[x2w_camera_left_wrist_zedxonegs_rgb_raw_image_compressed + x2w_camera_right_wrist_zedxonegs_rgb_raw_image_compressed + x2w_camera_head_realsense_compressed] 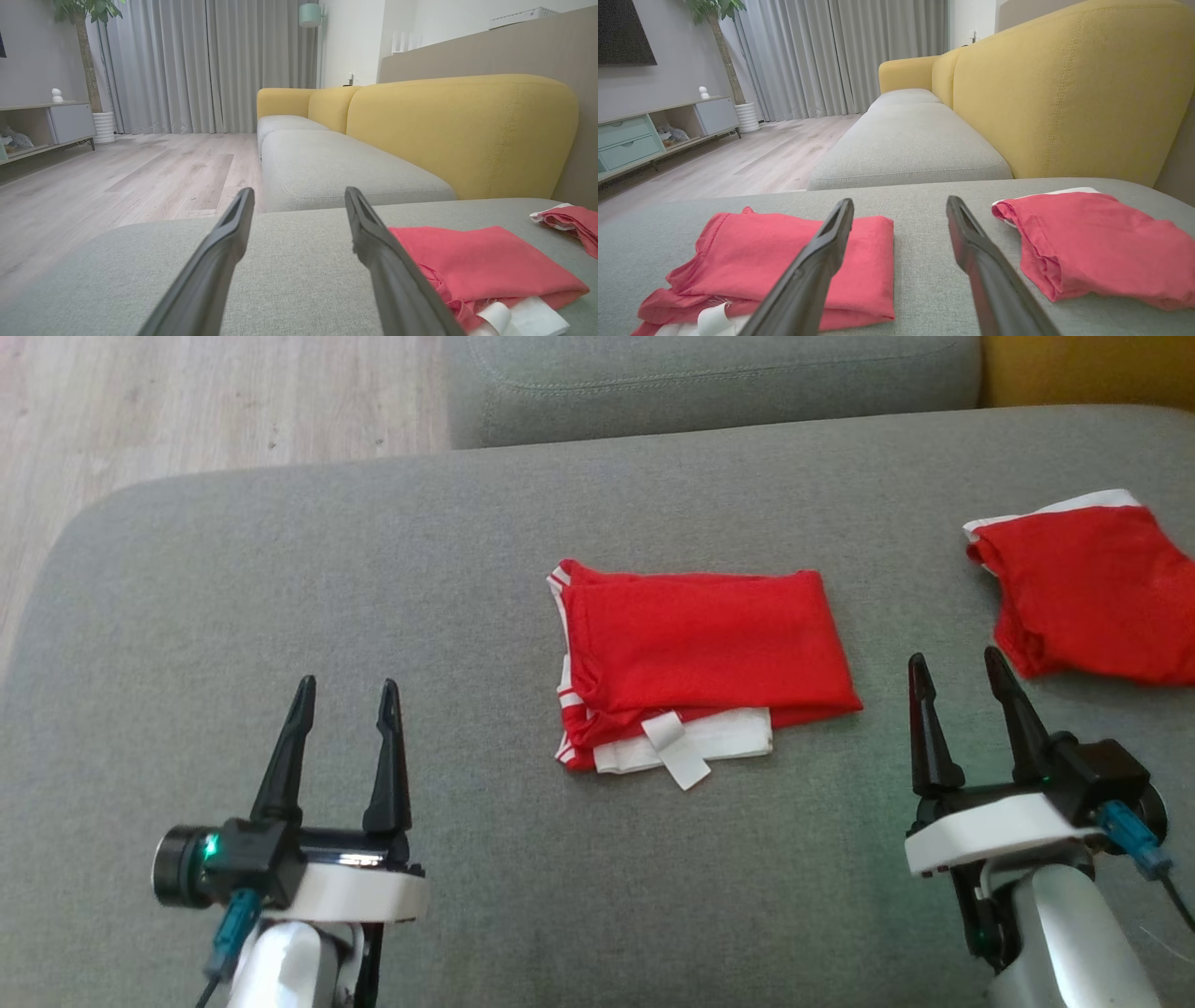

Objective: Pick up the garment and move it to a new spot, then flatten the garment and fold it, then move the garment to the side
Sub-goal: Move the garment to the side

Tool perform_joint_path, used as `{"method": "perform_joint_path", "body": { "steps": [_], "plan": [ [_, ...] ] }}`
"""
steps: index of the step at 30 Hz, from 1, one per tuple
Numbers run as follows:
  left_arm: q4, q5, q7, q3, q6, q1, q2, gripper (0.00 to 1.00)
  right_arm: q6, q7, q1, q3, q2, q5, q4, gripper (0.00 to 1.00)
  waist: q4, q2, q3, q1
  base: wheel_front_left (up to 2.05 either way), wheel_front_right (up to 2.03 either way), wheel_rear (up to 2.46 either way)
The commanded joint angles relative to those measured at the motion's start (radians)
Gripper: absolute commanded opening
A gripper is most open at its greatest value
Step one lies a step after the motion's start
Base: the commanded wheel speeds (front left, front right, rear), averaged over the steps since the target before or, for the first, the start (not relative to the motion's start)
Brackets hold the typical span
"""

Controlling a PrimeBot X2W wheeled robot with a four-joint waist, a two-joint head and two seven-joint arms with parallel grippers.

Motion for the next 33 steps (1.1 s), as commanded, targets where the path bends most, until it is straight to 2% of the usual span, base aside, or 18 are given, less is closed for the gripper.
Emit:
{"method": "perform_joint_path", "body": {
  "steps": [1,6,10,18,19,24,25,26,27,28,33],
  "plan": [
    [-0.031,-0.008,-0.005,0.026,0.003,-0.027,0.003,1.00,-0.001,-0.011,-0.047,0.024,0.000,-0.002,-0.034,1.00,0.009,0.0000,0.008,0.0001,0.00,0.00,0.00],
    [-0.026,-0.011,-0.005,0.004,-0.004,-0.053,0.003,1.00,-0.001,-0.004,-0.081,0.014,0.000,-0.023,-0.011,1.00,0.037,0.0000,0.043,0.0001,0.00,0.00,0.00],
    [-0.022,-0.017,-0.005,-0.018,-0.010,-0.085,0.003,1.00,-0.001,0.050,-0.139,-0.012,0.000,-0.011,0.055,1.00,0.074,0.0000,0.093,0.0001,0.00,0.00,0.00],
    [-0.008,-0.040,-0.005,-0.083,-0.002,-0.150,0.003,1.00,-0.001,0.164,-0.278,-0.050,0.000,0.015,0.274,1.00,0.149,0.0000,0.168,0.0001,0.00,0.00,0.00],
    [-0.008,-0.047,-0.005,-0.096,0.004,-0.160,0.003,1.00,-0.001,0.184,-0.306,-0.064,0.000,0.014,0.336,1.00,0.163,0.0000,0.176,0.0001,0.00,0.00,0.00],
    [-0.004,-0.057,-0.005,-0.119,0.016,-0.174,0.003,1.00,-0.001,0.216,-0.354,-0.067,0.000,0.004,0.473,1.00,0.180,0.0000,0.181,0.0001,0.00,0.00,0.00],
    [-0.004,-0.058,-0.005,-0.121,0.018,-0.176,0.003,1.00,-0.001,0.215,-0.362,-0.059,0.000,0.007,0.492,0.95,0.181,0.0000,0.180,0.0001,0.00,0.00,0.00],
    [-0.003,-0.058,-0.005,-0.123,0.019,-0.178,0.003,1.00,-0.001,0.210,-0.368,-0.053,0.000,0.009,0.507,0.30,0.180,0.0000,0.178,0.0001,0.00,0.00,0.00],
    [-0.002,-0.058,-0.005,-0.124,0.021,-0.180,0.003,1.00,-0.001,0.201,-0.373,-0.045,0.000,0.006,0.519,0.11,0.179,0.0000,0.175,0.0001,0.00,0.00,0.00],
    [-0.002,-0.058,-0.005,-0.125,0.022,-0.180,0.003,1.00,-0.001,0.192,-0.377,-0.038,0.000,0.004,0.529,0.00,0.175,0.0000,0.171,0.0001,0.00,0.00,0.00],
    [0.005,-0.050,-0.005,-0.120,0.019,-0.173,0.003,1.00,-0.001,0.132,-0.395,-0.008,0.000,-0.024,0.548,0.00,0.142,0.0000,0.141,0.0001,0.00,0.00,0.00]
  ]
}}
